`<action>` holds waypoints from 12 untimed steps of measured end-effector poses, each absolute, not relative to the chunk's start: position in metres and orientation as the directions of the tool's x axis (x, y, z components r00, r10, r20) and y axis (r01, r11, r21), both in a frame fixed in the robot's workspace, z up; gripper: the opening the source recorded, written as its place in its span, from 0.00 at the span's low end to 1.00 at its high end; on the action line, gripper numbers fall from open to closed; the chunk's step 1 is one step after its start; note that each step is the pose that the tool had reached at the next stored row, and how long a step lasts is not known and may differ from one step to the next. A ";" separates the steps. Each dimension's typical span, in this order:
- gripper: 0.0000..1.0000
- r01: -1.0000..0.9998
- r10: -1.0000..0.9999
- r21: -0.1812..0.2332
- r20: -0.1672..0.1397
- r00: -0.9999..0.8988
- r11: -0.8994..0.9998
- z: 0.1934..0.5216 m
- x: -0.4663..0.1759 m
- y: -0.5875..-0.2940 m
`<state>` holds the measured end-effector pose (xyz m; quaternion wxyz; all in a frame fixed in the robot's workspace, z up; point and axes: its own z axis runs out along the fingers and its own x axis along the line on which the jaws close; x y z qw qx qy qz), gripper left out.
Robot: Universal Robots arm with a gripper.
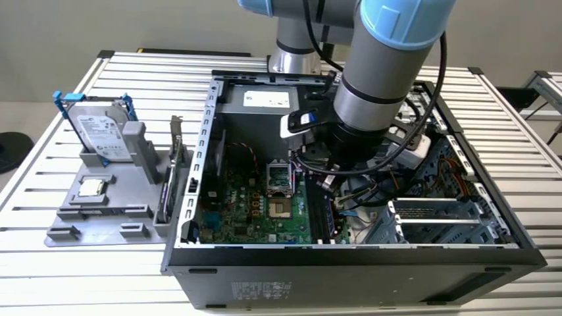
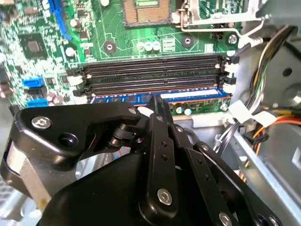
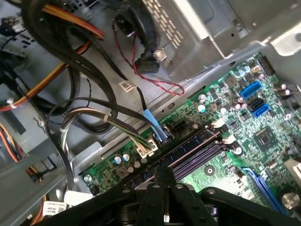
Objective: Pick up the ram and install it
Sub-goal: 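Press down the ram until it locks into place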
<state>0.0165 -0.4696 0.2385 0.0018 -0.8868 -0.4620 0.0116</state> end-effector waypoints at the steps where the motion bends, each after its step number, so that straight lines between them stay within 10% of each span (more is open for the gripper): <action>1: 0.00 0.830 0.830 -0.014 -0.019 0.557 -0.557 0.238 0.016 -0.470; 12: 0.00 0.924 0.924 -0.014 -0.019 0.381 -0.381 0.238 0.016 -0.470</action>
